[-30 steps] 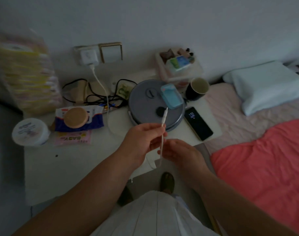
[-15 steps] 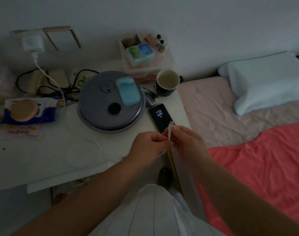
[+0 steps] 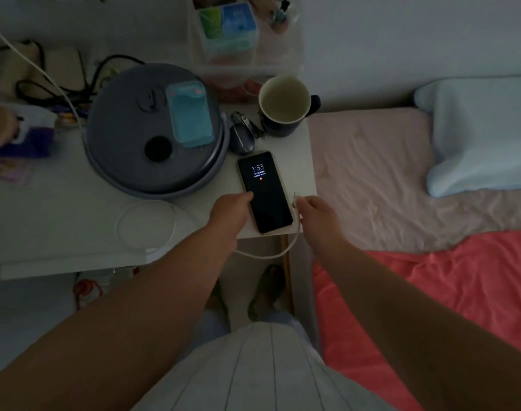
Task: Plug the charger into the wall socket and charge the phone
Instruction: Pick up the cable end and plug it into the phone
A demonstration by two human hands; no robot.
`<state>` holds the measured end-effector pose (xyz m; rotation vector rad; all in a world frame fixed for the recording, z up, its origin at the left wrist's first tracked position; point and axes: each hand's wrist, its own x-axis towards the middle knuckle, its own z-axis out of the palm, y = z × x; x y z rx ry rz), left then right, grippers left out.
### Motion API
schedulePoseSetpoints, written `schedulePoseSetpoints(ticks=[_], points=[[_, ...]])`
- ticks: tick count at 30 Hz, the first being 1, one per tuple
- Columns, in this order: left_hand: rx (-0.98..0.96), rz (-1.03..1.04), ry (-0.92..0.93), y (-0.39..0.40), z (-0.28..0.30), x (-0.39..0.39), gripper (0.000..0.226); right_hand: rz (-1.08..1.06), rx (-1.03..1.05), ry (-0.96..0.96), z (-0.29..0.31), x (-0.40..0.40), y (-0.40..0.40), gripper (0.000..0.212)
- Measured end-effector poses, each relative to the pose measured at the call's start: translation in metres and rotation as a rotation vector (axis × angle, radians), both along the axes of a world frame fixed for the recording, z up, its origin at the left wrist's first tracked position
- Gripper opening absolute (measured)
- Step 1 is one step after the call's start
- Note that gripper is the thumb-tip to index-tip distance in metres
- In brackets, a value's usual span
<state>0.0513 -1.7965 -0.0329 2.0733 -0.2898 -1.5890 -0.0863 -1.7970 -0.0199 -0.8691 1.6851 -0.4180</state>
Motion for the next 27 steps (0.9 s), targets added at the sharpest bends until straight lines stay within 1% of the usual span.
schedulePoseSetpoints(ticks=[2, 6, 9, 10, 14, 17, 19, 24, 27], points=[[0.019, 0.038, 0.041, -0.006, -0.011, -0.003, 0.046, 0.044, 0.028, 0.011, -0.009, 0.003, -0.007, 0.023], [0.028, 0.116, 0.079, -0.012, -0.022, -0.005, 0.043, 0.061, 0.086, 0.056, -0.023, 0.008, -0.016, 0.025], [0.016, 0.161, 0.145, -0.014, -0.024, -0.003, 0.029, 0.026, 0.11, 0.04, -0.027, 0.008, -0.021, 0.022], [0.012, 0.171, 0.169, -0.014, -0.025, -0.003, 0.028, 0.012, 0.121, 0.035, -0.027, 0.007, -0.02, 0.022], [0.005, 0.171, 0.223, -0.01, -0.023, -0.005, 0.037, -0.115, 0.165, -0.07, -0.013, 0.008, -0.01, 0.023], [-0.015, 0.17, 0.267, -0.004, -0.013, -0.003, 0.044, -0.19, 0.14, -0.146, 0.002, 0.012, 0.001, 0.02], [-0.05, 0.209, 0.368, 0.003, -0.001, 0.001, 0.048, -0.226, 0.1, -0.189, 0.018, 0.013, 0.008, 0.021], [-0.157, 0.254, 0.761, 0.016, 0.044, 0.011, 0.052, -0.289, -0.017, -0.352, 0.069, 0.011, 0.021, 0.023], [-0.197, 0.237, 0.924, 0.016, 0.076, 0.02, 0.06, -0.229, -0.082, -0.345, 0.093, 0.013, 0.024, 0.024]])
